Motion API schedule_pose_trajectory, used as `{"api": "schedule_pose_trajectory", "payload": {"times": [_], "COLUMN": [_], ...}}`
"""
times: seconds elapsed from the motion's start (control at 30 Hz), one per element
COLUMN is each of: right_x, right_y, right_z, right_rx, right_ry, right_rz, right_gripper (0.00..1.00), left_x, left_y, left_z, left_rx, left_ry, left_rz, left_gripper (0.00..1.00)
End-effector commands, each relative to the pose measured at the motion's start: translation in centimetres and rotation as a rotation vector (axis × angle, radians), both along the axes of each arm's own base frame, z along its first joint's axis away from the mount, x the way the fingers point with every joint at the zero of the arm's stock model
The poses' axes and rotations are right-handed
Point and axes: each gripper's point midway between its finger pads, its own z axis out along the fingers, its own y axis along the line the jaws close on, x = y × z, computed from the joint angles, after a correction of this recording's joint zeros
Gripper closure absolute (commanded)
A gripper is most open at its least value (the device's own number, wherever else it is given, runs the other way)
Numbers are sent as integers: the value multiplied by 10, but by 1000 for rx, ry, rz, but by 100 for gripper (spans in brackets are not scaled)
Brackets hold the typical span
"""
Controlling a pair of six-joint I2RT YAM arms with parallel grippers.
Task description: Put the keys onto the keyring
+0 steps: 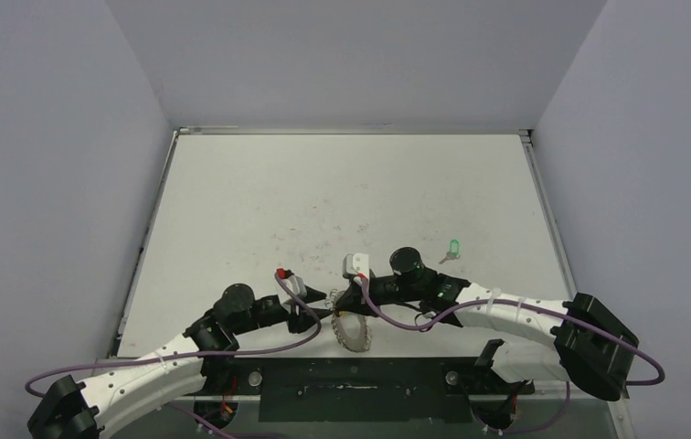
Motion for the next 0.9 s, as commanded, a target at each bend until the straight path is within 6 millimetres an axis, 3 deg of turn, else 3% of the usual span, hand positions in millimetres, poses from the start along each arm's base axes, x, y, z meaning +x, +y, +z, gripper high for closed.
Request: {"api": "schedule_pose_trajectory", "payload": {"times": [0.0, 0.43, 0.7, 0.87], "right_x": [2, 22, 28, 30], "right_y": [14, 9, 10, 10], "right_z": [30, 18, 19, 20], "right_rx": [71, -1, -14, -25], "right_ry": [-31, -27, -10, 2], "right_rz": [24, -100, -136, -153], "right_gripper": [100, 100, 100, 100], "left_x": [7, 9, 11, 14], "left_y": [-2, -5, -2, -2], "left_z": [24, 50, 40, 31], "left_rx": [-1, -77, 18, 99], "left_ry": [-47, 148, 257, 251], "left_rz": [6, 78, 126, 127], "left_gripper": [59, 48, 49, 57]}}
